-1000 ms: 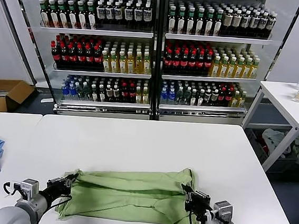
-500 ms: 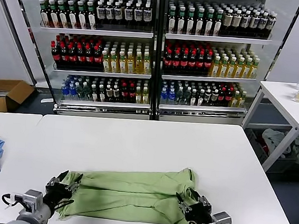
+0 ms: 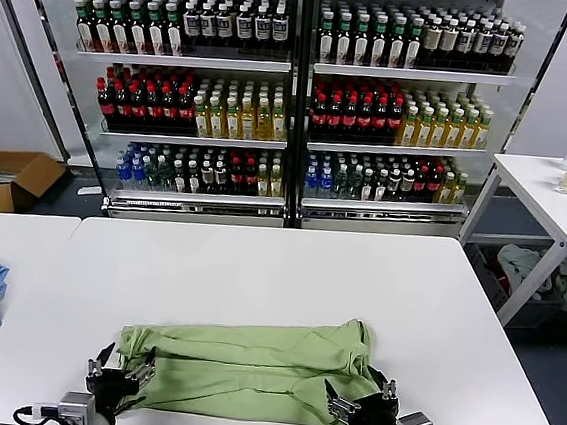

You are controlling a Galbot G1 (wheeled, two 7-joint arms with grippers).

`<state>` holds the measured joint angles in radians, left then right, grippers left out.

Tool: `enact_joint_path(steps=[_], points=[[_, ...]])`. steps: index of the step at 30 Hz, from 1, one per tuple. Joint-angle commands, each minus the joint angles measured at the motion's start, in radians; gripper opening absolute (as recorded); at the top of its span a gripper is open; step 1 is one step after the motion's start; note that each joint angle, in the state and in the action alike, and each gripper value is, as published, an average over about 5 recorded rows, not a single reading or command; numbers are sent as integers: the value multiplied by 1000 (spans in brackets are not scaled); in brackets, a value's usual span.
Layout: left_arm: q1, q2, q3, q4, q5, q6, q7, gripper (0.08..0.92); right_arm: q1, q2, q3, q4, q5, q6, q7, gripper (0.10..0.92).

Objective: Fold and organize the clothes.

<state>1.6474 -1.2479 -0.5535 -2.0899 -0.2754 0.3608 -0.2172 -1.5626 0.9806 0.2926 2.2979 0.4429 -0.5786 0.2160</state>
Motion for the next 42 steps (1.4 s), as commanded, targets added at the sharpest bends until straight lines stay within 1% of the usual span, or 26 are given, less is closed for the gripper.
enact_joint_path(steps=[1,8,10,14,18,21,24,29,35,39,42], points=[[6,-66,15,64,39,-24,-16,661,-4,0,-2,-5,-11,0,-1,823],[3,-69,5,95,-53,1,3,488,12,-2,-7,-19,-3,0,3,823],[0,-70,0,105,-76,6,7,418,18,-2,-11,-21,-1,0,4,823],[-4,-64,-15,111,-120,10,20,306,29,-6,-16,-25,5,0,7,823],[-14,-38,-51,106,-165,14,36,185,42,-10,-16,-27,18,0,12,823],[-25,-3,-102,107,-188,15,49,119,52,-14,-14,-25,29,0,16,823],[-34,45,-186,109,-224,17,65,99,61,-19,-11,-24,38,0,18,823],[-50,135,-326,139,-298,21,80,99,69,-25,-5,-23,49,0,20,823],[-83,221,-464,158,-412,39,91,99,85,-28,-6,-20,58,0,22,823],[-93,266,-546,156,-525,55,104,99,87,-33,-4,-14,63,0,21,823],[-91,270,-592,114,-728,98,108,99,97,-40,-9,-11,71,0,22,823]])
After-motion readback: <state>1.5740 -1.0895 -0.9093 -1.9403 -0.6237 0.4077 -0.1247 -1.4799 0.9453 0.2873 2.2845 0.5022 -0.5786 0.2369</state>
